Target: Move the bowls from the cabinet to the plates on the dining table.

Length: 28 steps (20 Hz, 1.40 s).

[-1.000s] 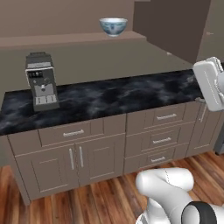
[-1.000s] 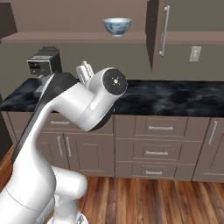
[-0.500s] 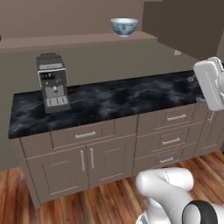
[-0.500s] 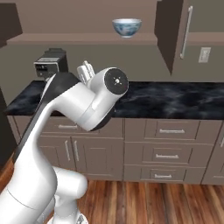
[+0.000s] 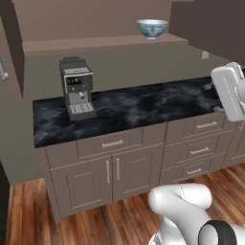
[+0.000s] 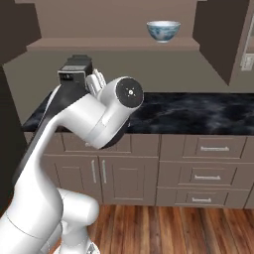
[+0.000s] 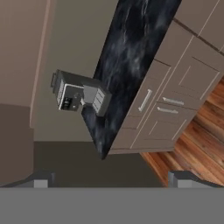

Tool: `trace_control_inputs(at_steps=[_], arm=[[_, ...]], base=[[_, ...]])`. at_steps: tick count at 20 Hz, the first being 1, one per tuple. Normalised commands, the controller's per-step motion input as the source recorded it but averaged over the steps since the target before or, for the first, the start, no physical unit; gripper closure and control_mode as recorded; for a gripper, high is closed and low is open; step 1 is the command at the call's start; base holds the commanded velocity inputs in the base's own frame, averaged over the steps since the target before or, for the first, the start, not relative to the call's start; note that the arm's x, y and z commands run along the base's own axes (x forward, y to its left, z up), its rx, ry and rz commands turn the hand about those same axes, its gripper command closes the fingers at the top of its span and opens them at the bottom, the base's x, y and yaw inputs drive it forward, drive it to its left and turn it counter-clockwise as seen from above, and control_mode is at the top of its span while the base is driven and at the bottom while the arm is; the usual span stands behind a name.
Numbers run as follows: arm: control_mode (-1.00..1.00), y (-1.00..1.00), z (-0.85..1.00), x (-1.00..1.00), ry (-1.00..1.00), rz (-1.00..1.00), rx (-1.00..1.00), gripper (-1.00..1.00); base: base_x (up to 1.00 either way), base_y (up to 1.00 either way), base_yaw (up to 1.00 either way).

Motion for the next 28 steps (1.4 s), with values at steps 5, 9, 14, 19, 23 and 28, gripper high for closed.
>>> trace_control_inputs(at_steps=[5,9,14,19,23,28], arm=[[1.00,0.00,0.00,0.00,0.00,0.00,0.00,-1.00],[1.00,0.00,0.00,0.00,0.00,0.00,0.00,-1.00],[1.00,0.00,0.00,0.00,0.00,0.00,0.00,-1.00],[1.00,0.00,0.00,0.00,0.00,0.00,0.00,-1.00],[1.00,0.00,0.00,0.00,0.00,0.00,0.00,-1.00],[1.00,0.00,0.00,0.00,0.00,0.00,0.00,-1.00]], base=[[0.44,0.34,-0.07],[0.48,0.29,-0.08],[0.47,0.30,-0.08],[0.41,0.27,-0.11],[0.35,0.26,-0.13],[0.37,0.13,-0.13]])
